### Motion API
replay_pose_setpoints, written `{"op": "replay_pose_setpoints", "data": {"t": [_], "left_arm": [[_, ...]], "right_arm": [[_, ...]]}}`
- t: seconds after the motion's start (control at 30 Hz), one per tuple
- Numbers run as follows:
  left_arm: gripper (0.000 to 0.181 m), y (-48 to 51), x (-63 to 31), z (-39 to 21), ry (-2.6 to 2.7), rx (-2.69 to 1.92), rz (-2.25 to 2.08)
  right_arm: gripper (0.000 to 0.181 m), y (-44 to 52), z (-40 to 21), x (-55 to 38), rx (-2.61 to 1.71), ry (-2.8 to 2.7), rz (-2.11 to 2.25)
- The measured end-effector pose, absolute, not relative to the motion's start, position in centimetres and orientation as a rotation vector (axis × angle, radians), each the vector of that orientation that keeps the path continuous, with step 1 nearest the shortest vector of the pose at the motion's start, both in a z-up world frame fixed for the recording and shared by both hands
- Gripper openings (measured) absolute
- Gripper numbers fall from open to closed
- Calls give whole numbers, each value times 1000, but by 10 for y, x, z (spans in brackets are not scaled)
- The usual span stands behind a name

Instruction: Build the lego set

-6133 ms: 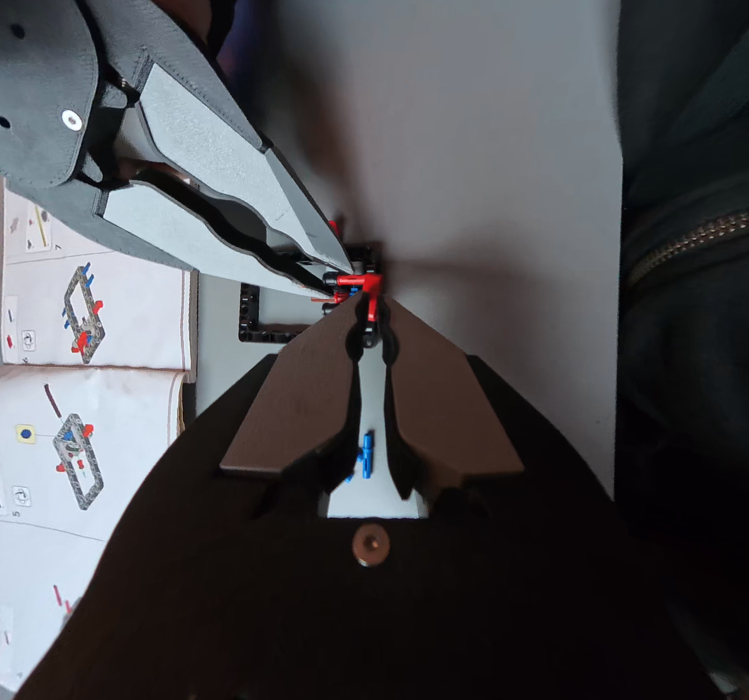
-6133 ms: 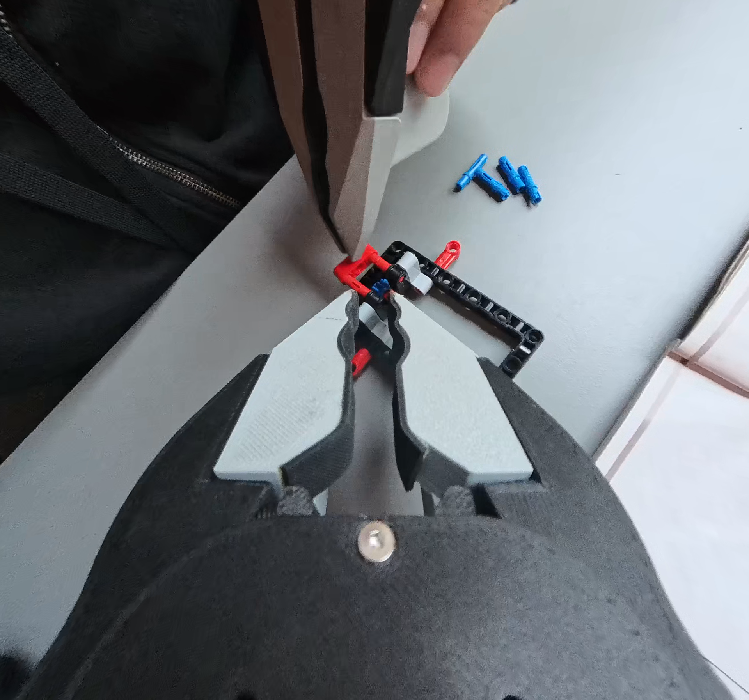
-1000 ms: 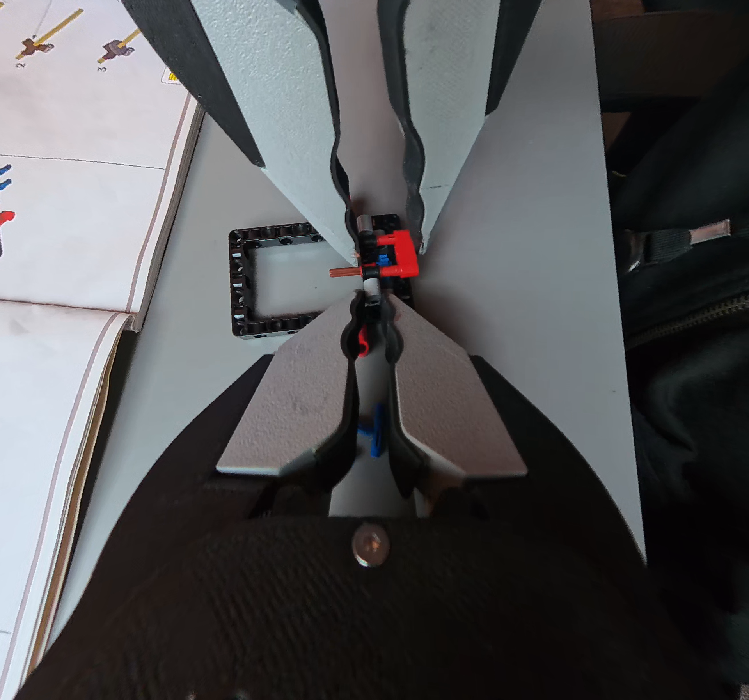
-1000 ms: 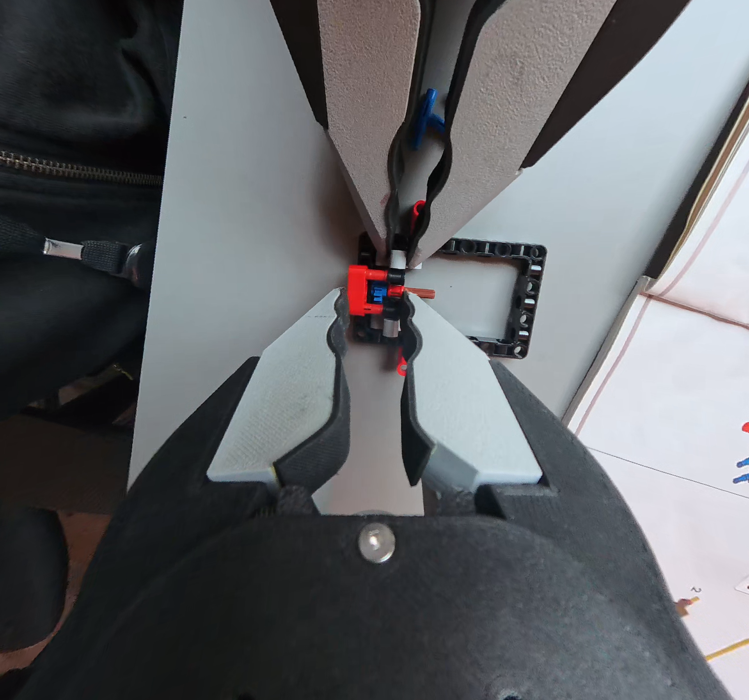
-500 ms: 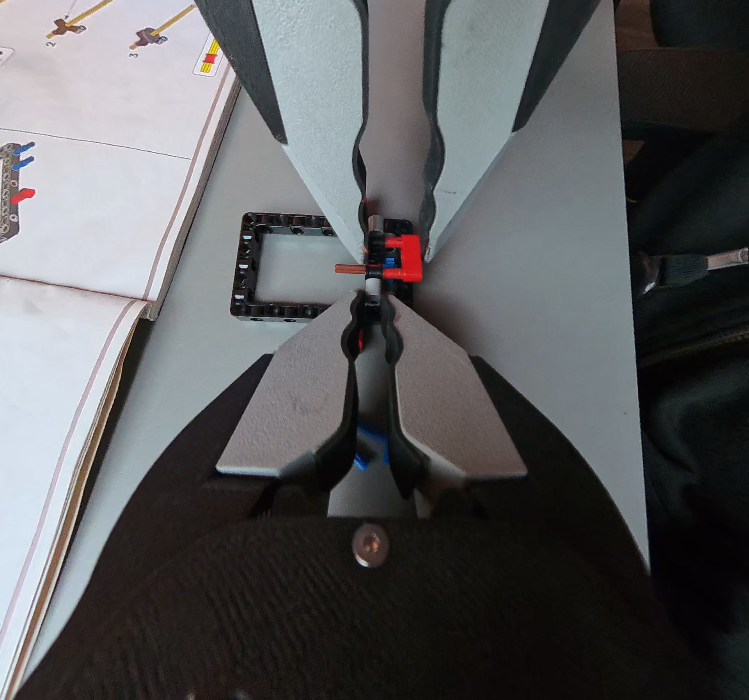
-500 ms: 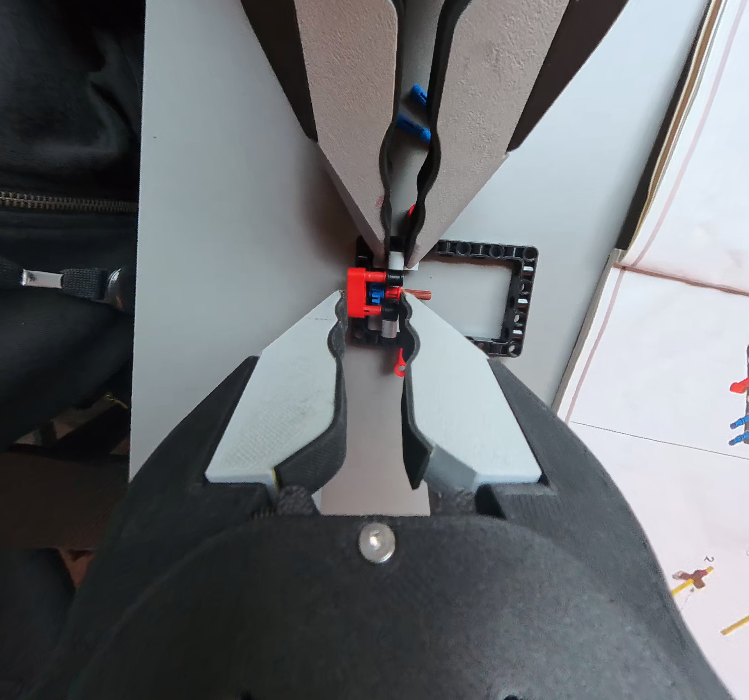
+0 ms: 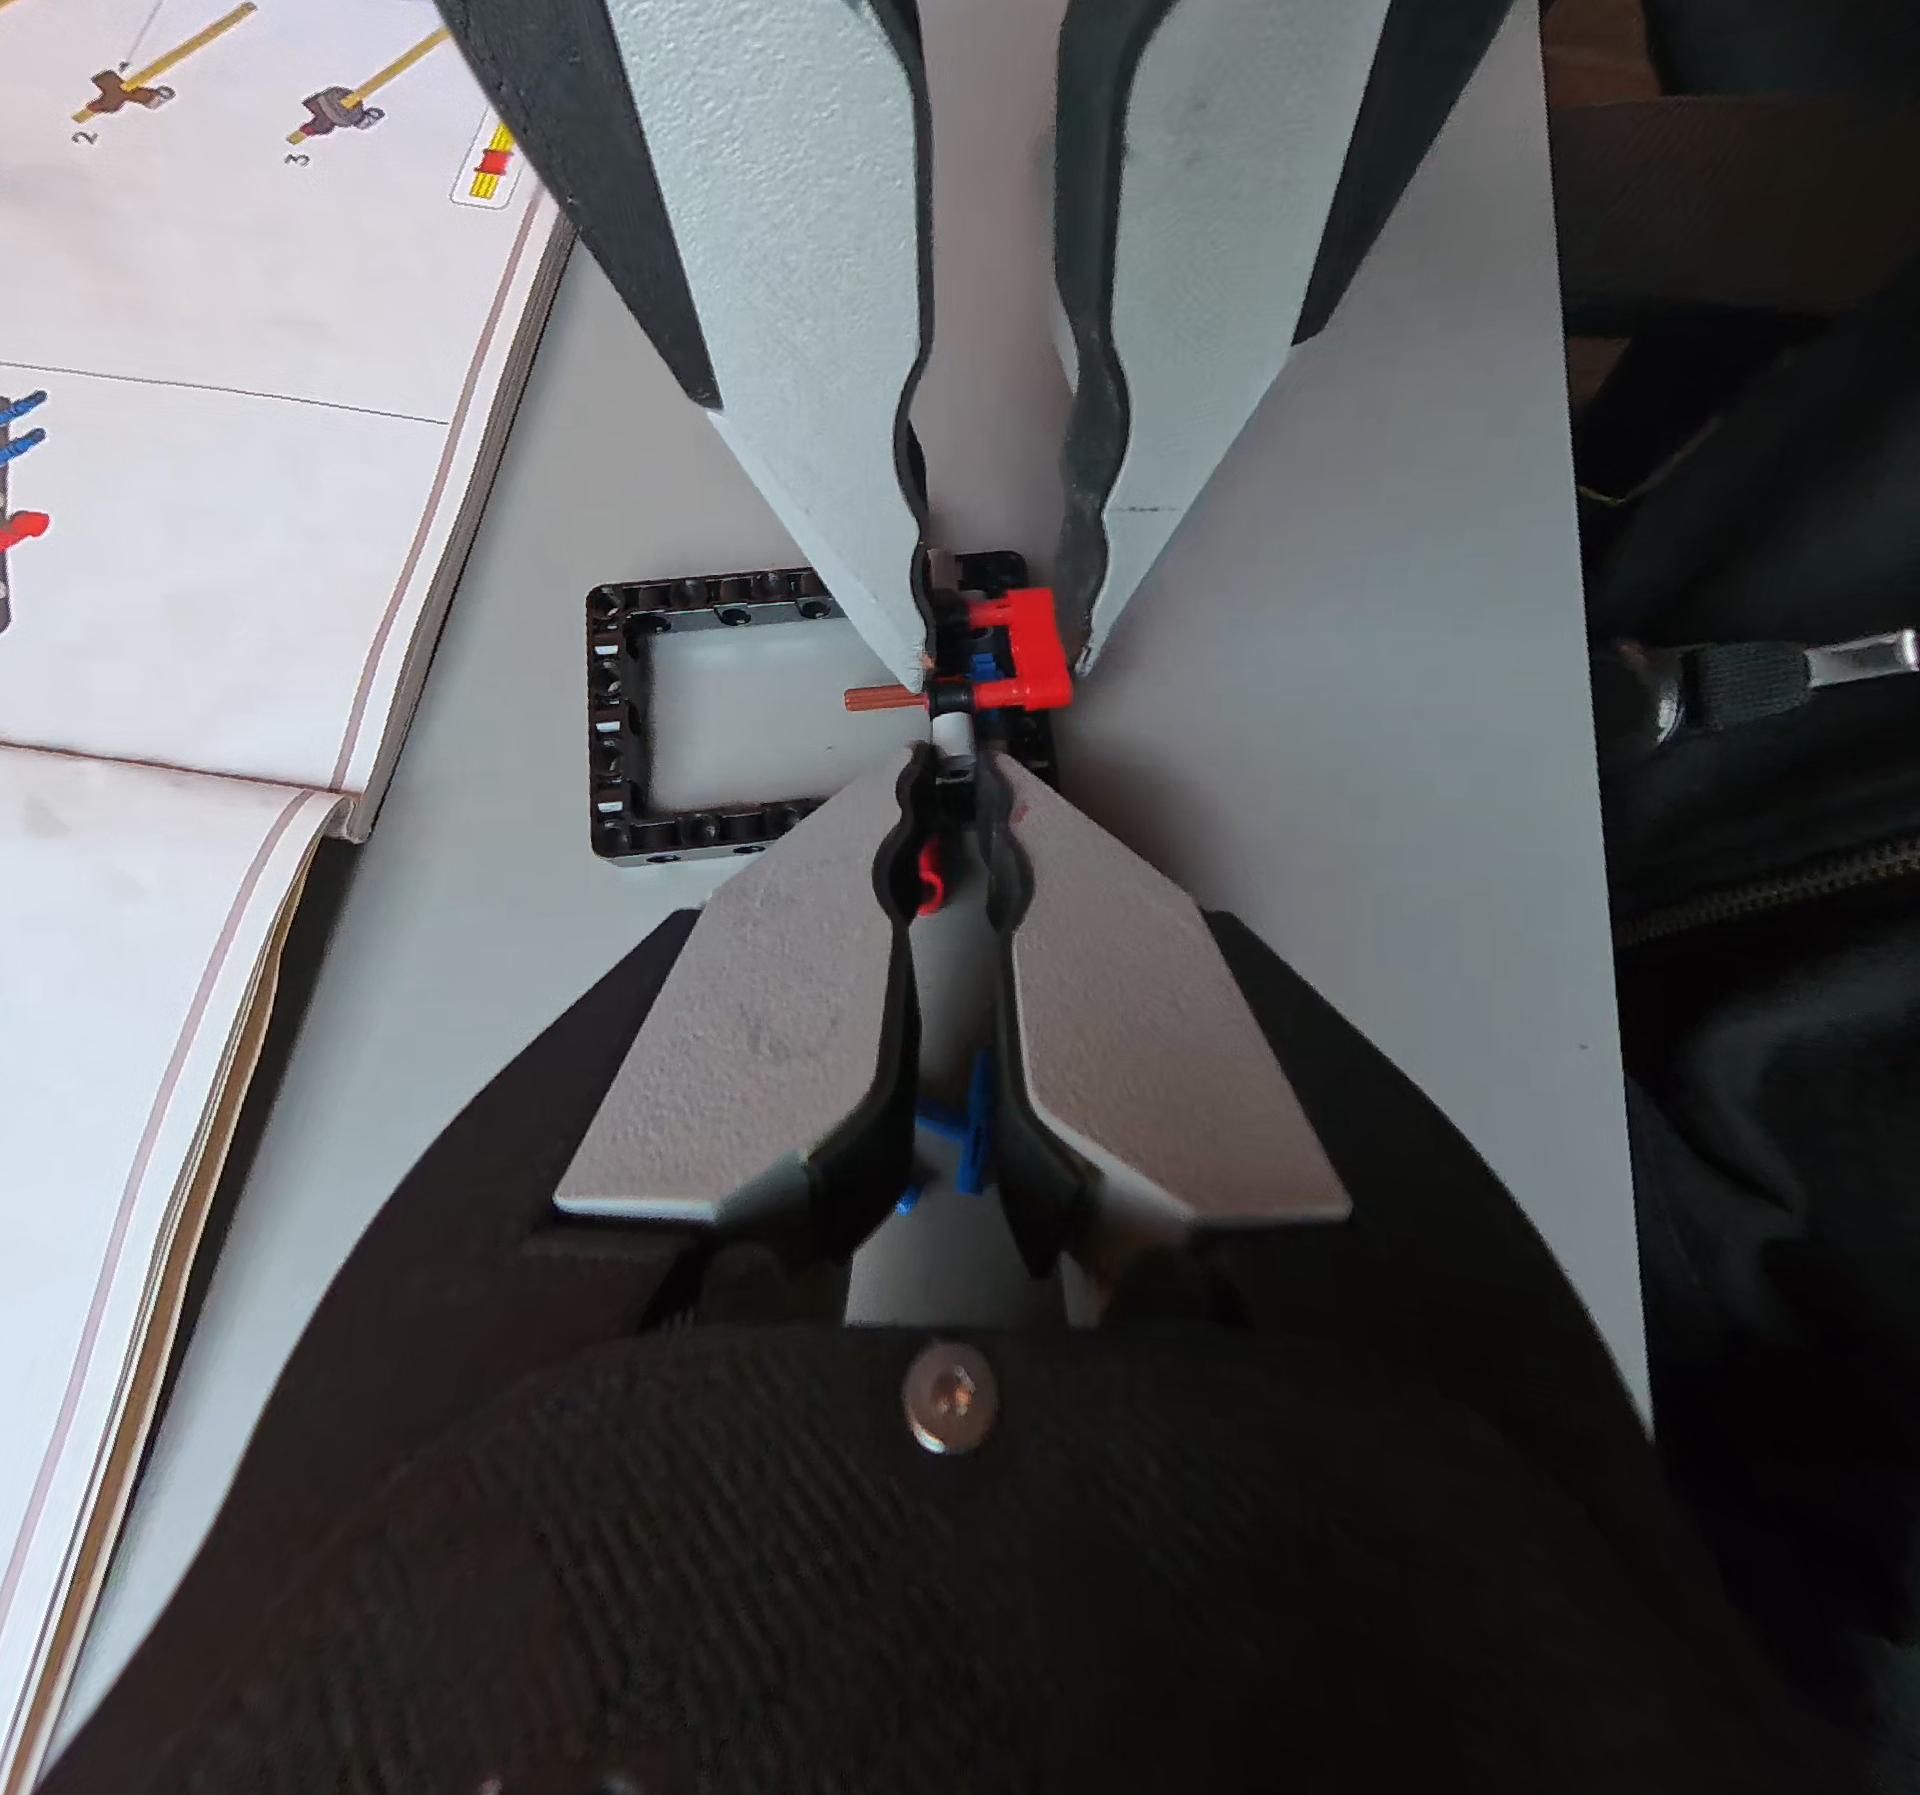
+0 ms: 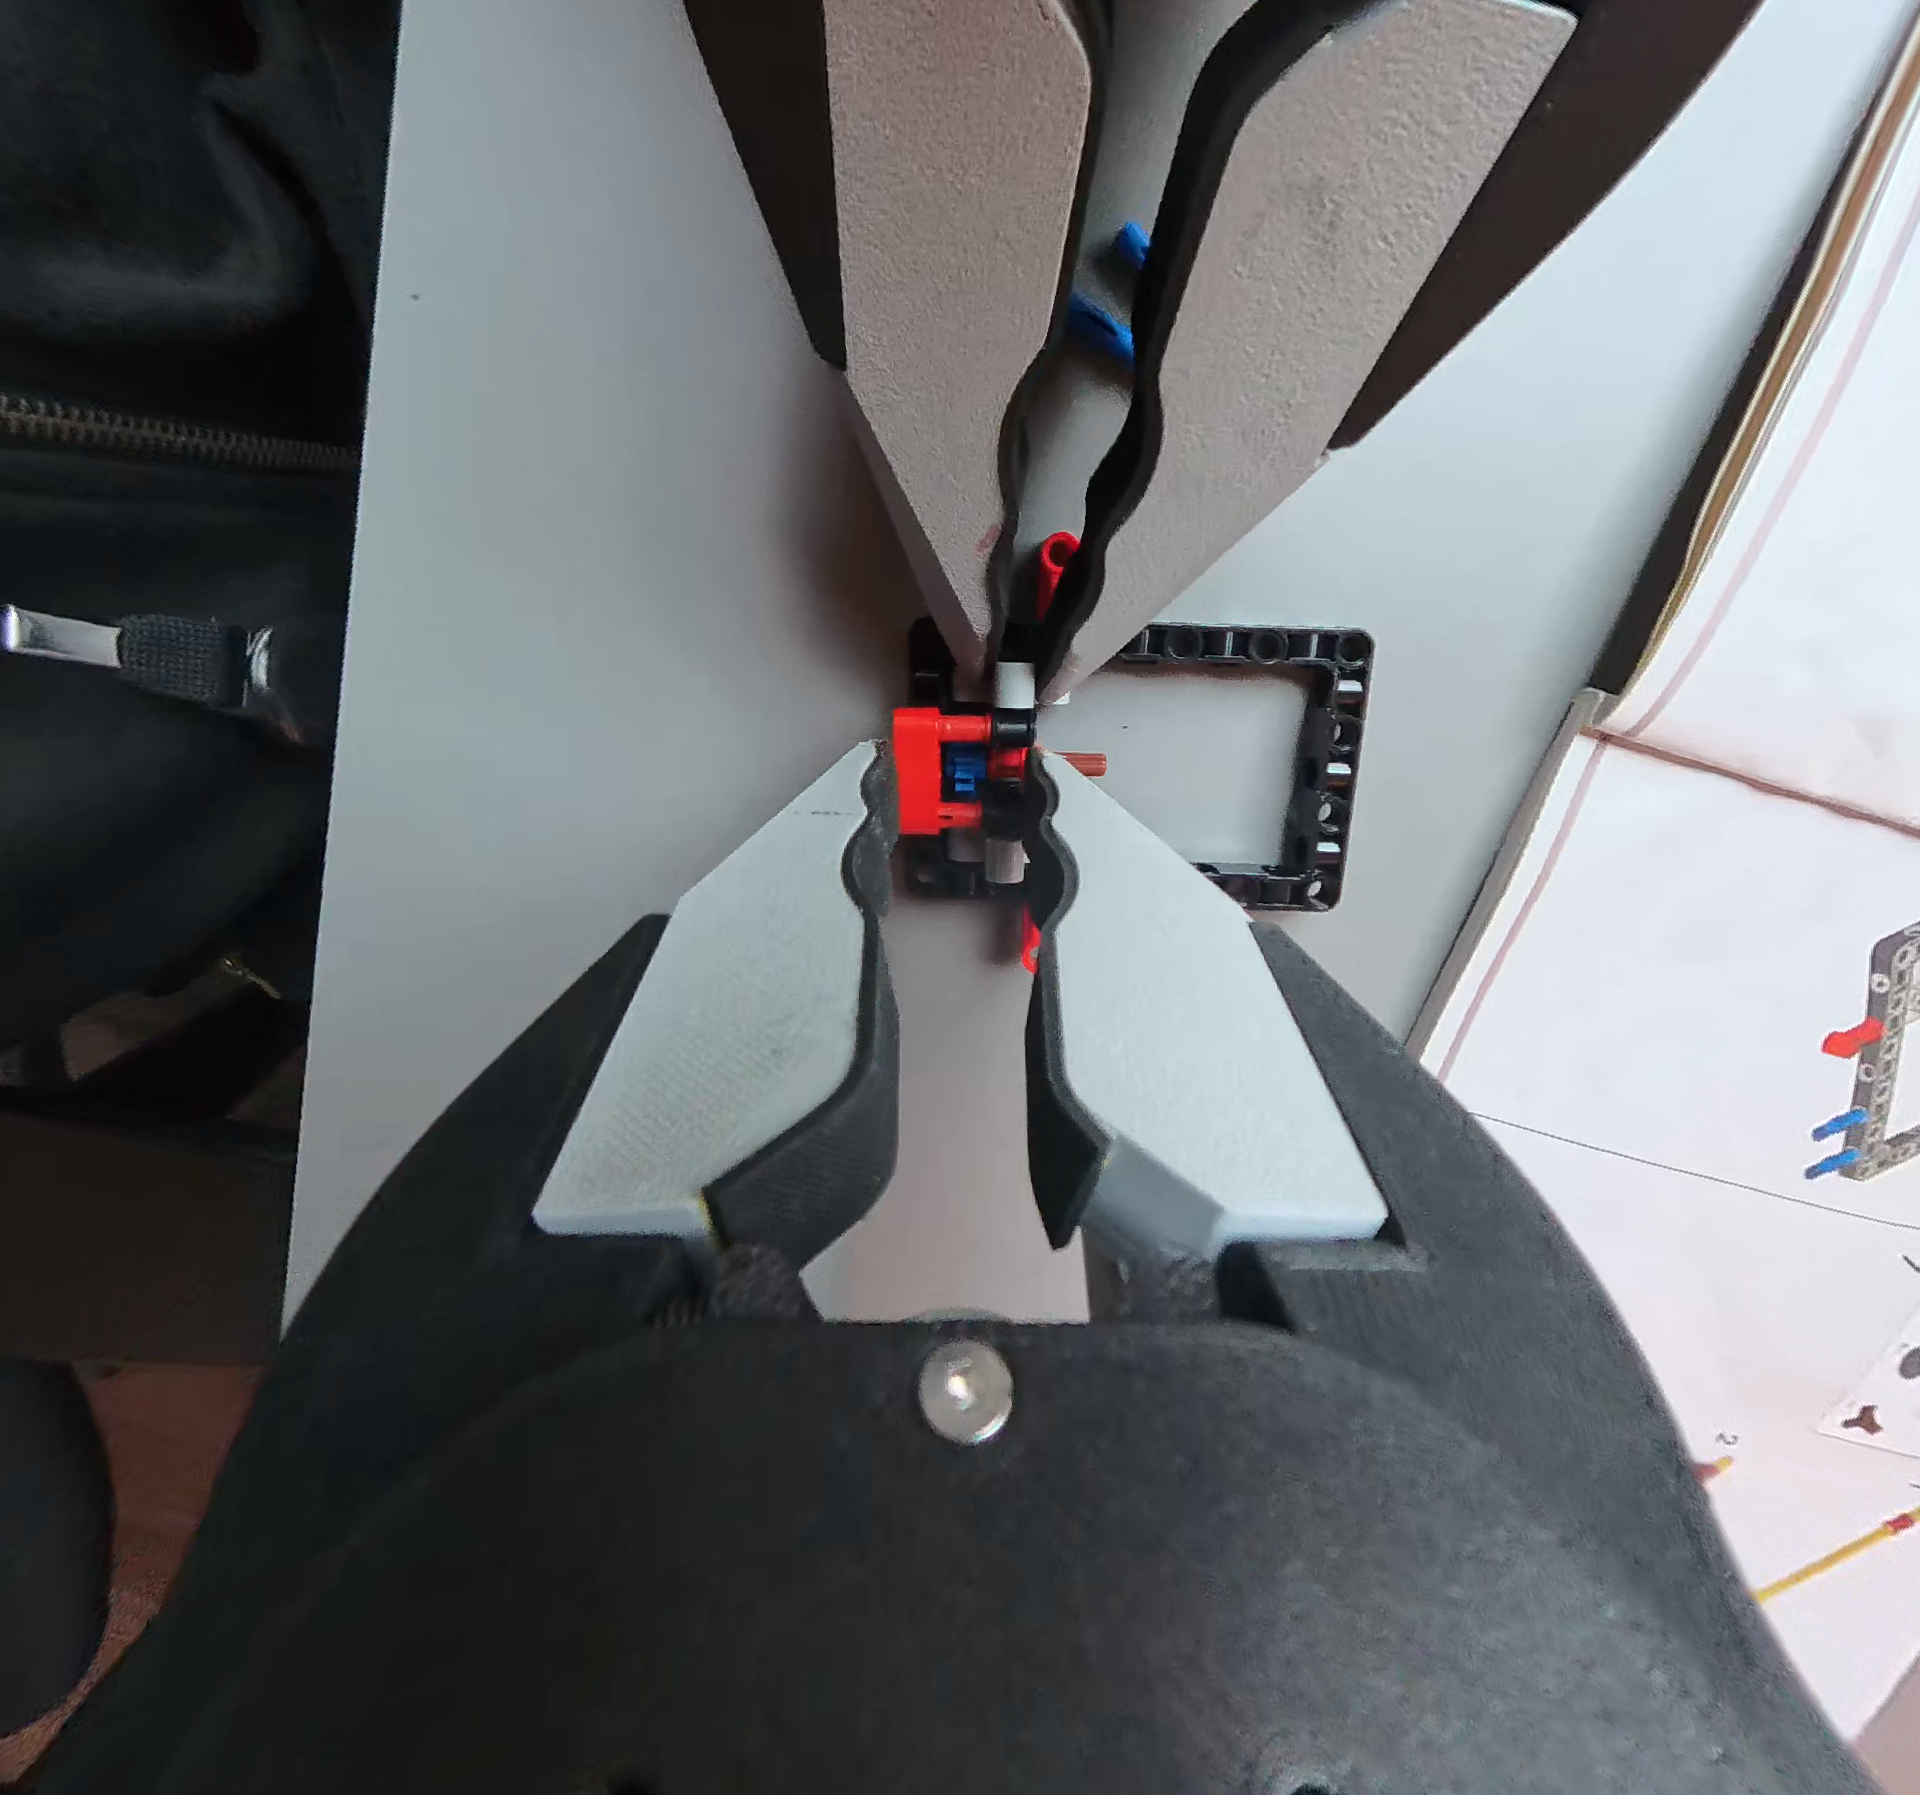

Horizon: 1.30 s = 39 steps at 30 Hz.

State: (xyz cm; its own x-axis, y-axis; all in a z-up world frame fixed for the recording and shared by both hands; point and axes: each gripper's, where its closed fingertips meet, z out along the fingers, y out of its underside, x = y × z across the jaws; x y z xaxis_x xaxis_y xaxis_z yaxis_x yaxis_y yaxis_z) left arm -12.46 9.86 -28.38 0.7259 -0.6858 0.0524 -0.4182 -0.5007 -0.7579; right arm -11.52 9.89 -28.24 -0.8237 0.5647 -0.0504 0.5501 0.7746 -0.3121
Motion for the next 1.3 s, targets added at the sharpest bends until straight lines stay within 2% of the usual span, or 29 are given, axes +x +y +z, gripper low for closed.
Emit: {"op": "replay_pose_setpoints", "data": {"t": [0.03, 0.07, 0.3, 0.33, 0.37, 0.47, 0.67, 0.8, 0.87, 0.93, 1.03, 1.13, 1.23, 1.3], "left_arm": [[6, 100, -127, -284, 816, -2173, -434], [6, 101, -129, -284, 823, -2168, -428], [6, 103, -131, -283, 802, -2173, -457], [6, 104, -132, -283, 790, -2176, -459], [6, 105, -133, -283, 785, -2177, -455], [6, 105, -135, -283, 786, -2174, -439], [6, 105, -133, -283, 778, -2177, -449], [5, 105, -134, -282, 782, -2171, -434], [6, 104, -133, -280, 795, -2151, -441], [37, 104, -132, -278, 795, -2138, -438], [41, 103, -131, -278, 791, -2136, -442], [32, 105, -131, -285, 783, -2183, -407], [28, 107, -130, -284, 789, -2173, -385], [30, 104, -130, -283, 783, -2171, -415]], "right_arm": [[20, 99, -282, -115, -880, -2916, 482], [3, 97, -281, -114, -831, -2908, 470], [9, 99, -281, -116, -883, -2904, 561], [19, 102, -279, -118, -888, -2874, 555], [39, 104, -277, -120, -897, -2844, 553], [53, 106, -273, -120, -913, -2790, 552], [42, 107, -283, -122, -1010, -2741, 625], [26, 113, -289, -123, -1037, -2708, 643], [27, 112, -288, -124, -1037, -2672, 699], [27, 112, -288, -126, -1040, -2630, 763], [25, 110, -291, -127, -1083, -2597, 856], [26, 110, -292, -130, -1075, -2569, 872], [43, 119, -290, -127, -1105, -2523, 857], [42, 120, -285, -120, -1114, -2493, 948]]}}
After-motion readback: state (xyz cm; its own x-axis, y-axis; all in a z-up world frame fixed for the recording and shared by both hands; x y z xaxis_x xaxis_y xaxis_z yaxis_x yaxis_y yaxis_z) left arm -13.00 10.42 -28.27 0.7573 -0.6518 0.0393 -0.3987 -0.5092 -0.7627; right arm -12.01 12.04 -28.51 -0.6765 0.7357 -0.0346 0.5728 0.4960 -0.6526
